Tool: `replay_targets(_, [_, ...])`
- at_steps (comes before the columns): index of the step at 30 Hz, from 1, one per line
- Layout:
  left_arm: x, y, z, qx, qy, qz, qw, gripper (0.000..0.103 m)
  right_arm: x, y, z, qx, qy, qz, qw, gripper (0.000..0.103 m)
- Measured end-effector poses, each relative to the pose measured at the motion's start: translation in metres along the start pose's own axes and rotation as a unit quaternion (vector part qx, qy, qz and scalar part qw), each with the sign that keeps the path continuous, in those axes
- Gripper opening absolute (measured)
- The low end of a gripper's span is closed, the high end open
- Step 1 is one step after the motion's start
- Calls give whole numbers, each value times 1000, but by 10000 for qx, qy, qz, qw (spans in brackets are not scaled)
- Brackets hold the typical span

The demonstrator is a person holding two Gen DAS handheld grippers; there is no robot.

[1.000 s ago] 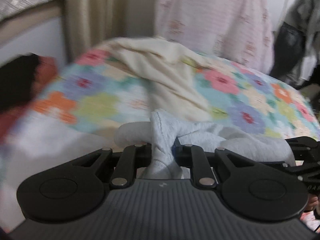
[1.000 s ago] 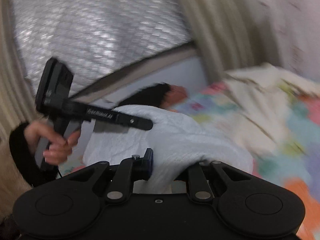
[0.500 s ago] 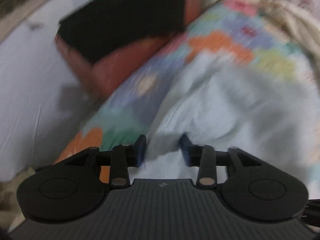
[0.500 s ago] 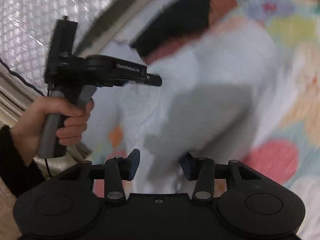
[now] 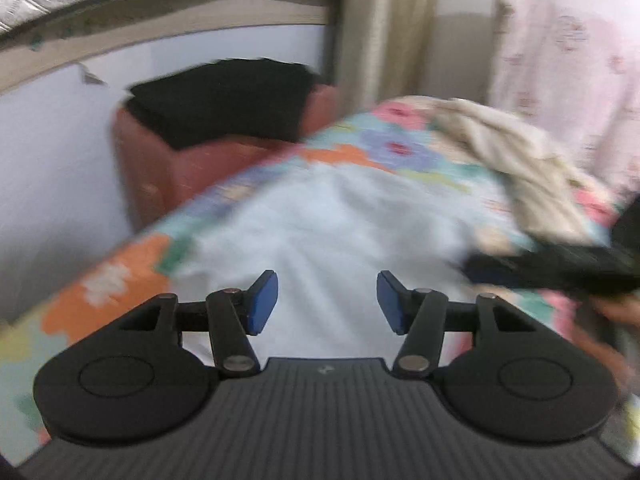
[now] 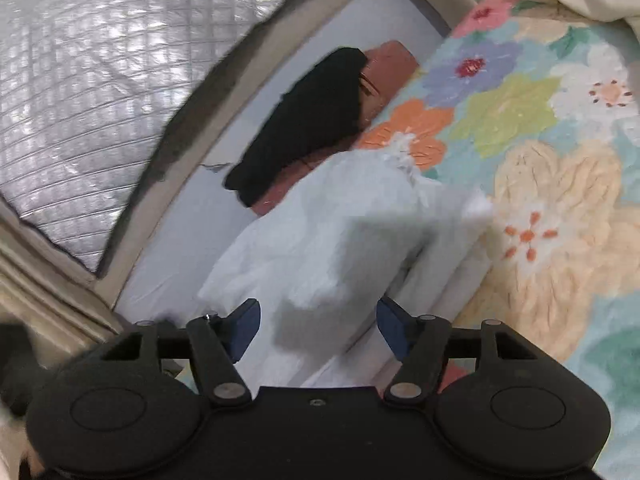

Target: Fold clothes

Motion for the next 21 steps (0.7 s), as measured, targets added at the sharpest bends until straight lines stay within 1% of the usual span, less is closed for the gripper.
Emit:
replay_targets(2, [2,-19,-16,347,103,-184,9992,65,12,-6,3,-56,139,-202,9997,70])
replay_targets(3, [6,-25,-24,534,172,-200,9982,65,19,-7,6,-113,148,-345,9992,60])
replay_targets(4, [13,-26,-31,652,267,-158,9974,65,25,-7,10,-283,122,-491,9983,34])
replay_targets(5, [22,-21,-40,638,384,-53,9972,65,32,0,16,-582,52,-554,9968,30])
replay_targets(6, [27,-14,-47,385,482,-21,9981,62,31,15,21,-1126,-115,-514,9922,26])
replay_targets(7, [30,-6,-54,10,562,-65,9984,61,24,31,23,-1618,-322,-403,9855,25])
replay_targets(8, [33,1,-60,-364,641,-108,9972,61,16,46,23,-2073,-534,-278,9764,25])
replay_targets(9, [35,9,-66,-738,719,-151,9946,61,7,62,24,-2522,-745,-153,9647,24])
replay_targets(10, [37,14,-72,-939,829,-144,9920,61,5,59,23,-2533,-775,-178,9641,24])
replay_targets(11, [38,18,-80,-1016,963,-101,9901,62,5,52,23,-2417,-754,-248,9671,26])
replay_targets(12, [41,21,-87,-1011,1079,-40,9890,62,10,35,22,-2193,-605,-404,9729,28])
replay_targets(13, [42,21,-88,-974,1113,-9,9890,62,17,14,20,-1945,-411,-596,9782,32])
replay_targets(14, [41,19,-86,-955,1097,-8,9894,61,17,4,18,-1782,-381,-668,9810,33])
replay_targets(15, [40,18,-84,-937,1081,-8,9897,60,14,-3,17,-1643,-399,-704,9831,34])
replay_targets(17, [34,17,-70,-832,869,43,9927,60,8,-17,15,-1365,-436,-776,9866,43])
replay_targets(18, [31,16,-60,-771,708,81,9945,60,3,-19,17,-1217,-503,-884,9873,51])
replay_targets(19, [31,16,-51,-716,585,111,9957,60,-2,-20,22,-1095,-611,-963,9874,51])
replay_targets(21, [33,16,-34,-595,394,164,9973,60,-14,-13,32,-1169,-925,-1048,9833,51])
Point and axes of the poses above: each gripper's, at about its wrist camera, not at the fingertips, and x roughly the way its jaws point, y to its left, z to its top, the point moved 10 cm from there along x, roughly the way its jaws point, and after that the axes turned 13 degrees about -y, right-handed, at the moved point
